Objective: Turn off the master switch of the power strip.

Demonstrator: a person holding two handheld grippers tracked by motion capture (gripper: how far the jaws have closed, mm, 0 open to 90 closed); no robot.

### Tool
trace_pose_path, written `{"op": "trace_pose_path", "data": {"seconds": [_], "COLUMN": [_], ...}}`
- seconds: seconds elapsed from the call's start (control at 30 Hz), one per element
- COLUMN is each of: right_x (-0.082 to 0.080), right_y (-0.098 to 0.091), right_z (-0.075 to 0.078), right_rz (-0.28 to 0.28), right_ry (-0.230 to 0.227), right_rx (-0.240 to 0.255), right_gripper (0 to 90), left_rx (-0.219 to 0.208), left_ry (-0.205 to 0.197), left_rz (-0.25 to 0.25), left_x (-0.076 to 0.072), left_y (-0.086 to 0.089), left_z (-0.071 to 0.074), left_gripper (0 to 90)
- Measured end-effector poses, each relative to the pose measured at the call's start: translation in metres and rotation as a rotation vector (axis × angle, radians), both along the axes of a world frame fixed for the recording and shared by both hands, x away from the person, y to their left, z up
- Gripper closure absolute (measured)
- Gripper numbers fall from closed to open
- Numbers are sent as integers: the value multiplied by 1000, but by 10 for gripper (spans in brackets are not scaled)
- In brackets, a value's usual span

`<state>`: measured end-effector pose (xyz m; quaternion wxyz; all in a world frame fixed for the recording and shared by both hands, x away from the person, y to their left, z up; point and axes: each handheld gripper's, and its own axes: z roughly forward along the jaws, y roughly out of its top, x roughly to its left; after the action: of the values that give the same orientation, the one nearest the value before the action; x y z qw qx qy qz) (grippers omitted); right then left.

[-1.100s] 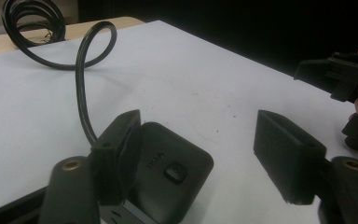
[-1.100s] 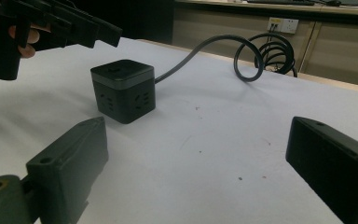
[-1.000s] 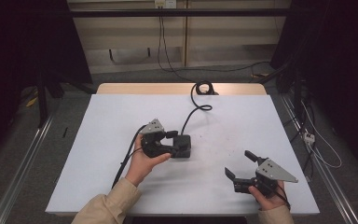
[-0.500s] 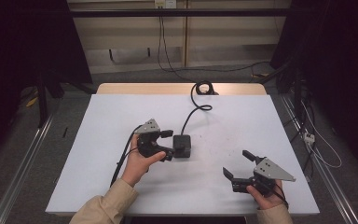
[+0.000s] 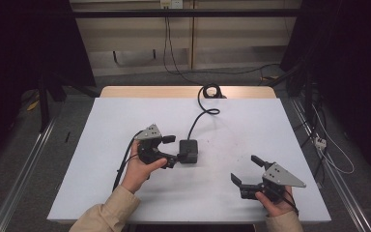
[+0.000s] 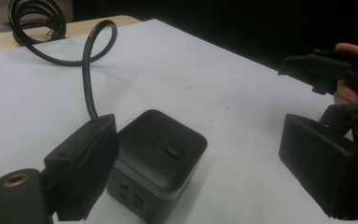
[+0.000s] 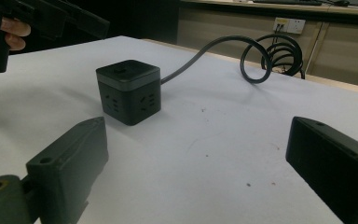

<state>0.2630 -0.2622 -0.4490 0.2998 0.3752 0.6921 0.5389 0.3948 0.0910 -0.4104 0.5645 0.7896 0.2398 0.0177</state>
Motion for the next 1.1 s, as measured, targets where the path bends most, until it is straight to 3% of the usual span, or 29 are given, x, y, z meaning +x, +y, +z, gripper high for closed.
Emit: {"op": "trace_pose_path", "data": {"seconds": [0.63, 0.77, 1.1], "right_x": [-1, -1, -2], "right_y": [-1, -1, -2], "right_z": [0, 1, 1], "right_rz": [1, 0, -1], "right_ry": [0, -1, -2], "right_rx": [1, 1, 2], "right_gripper": [53, 53, 53], "left_rx": [35, 63, 56], "left_ry": [-23, -37, -30], "left_rz": [30, 31, 45], "left_x": [-7, -8, -9], "left_y": [21, 25, 38], "left_z": [-2, -2, -5], "left_gripper": [98, 73, 73]}}
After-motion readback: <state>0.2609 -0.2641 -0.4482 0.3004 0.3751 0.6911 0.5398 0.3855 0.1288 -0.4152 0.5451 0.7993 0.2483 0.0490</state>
